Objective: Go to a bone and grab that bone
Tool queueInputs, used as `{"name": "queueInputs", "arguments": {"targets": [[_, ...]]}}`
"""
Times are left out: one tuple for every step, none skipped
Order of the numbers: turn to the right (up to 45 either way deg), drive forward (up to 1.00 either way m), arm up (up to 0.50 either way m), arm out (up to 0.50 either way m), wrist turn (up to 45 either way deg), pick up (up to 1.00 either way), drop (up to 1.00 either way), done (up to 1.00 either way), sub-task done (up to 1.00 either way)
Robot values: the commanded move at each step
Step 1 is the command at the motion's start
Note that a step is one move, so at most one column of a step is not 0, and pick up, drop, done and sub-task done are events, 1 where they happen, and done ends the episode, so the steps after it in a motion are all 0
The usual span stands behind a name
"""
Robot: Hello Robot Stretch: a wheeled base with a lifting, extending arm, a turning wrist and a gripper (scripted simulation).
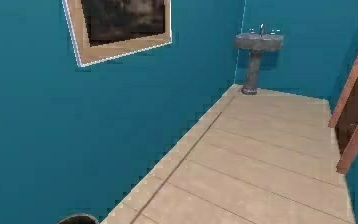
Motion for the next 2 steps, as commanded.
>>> {"name": "queueInputs", "arguments": {"targets": [[36.0, 0.0, 0.0, 0.0, 0.0, 0.0, 0.0, 0.0, 0.0], [0.0, 1.0, 0.0, 0.0, 0.0, 0.0, 0.0, 0.0, 0.0]]}}
